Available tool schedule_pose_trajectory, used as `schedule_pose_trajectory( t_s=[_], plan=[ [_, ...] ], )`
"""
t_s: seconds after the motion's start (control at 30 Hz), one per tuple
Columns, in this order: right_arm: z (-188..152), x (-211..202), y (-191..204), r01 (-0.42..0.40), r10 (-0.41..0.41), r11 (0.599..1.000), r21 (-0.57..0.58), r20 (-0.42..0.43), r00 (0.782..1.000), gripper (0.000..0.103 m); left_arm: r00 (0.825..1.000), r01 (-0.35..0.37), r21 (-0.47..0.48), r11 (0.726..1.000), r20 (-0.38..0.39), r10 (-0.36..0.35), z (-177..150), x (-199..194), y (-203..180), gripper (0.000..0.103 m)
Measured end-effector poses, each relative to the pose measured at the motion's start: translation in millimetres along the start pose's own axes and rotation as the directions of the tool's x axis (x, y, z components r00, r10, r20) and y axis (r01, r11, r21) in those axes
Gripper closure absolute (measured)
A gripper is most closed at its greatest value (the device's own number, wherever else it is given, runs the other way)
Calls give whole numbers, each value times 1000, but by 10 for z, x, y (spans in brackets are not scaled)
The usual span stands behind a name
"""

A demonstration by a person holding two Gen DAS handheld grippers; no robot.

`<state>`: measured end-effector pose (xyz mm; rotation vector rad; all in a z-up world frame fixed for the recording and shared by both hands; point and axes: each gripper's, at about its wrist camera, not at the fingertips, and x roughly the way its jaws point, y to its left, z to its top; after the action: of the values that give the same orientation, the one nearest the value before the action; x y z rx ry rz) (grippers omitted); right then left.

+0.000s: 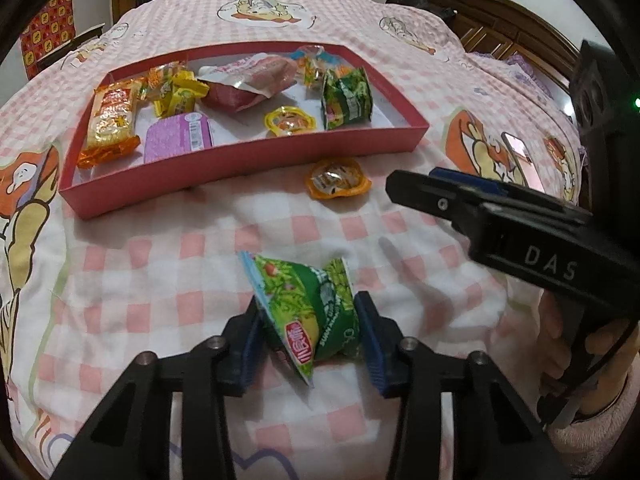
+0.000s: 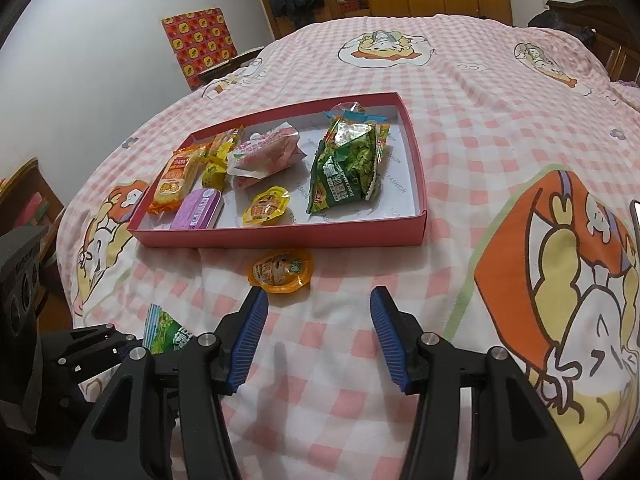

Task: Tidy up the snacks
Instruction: 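Grasp the green snack bag with the left tool while the right tool grasps the orange jelly cup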

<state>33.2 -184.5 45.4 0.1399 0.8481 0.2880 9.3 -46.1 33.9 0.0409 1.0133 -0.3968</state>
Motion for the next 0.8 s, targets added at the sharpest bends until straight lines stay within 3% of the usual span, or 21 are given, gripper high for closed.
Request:
schedule_pose_trajectory(
  t_s=[0.8],
  plan=[
    [152, 425, 202, 9, -15, 998, -61, -87, 996, 48, 990, -94, -127, 987, 92, 106, 97, -219, 547, 61]
  ],
)
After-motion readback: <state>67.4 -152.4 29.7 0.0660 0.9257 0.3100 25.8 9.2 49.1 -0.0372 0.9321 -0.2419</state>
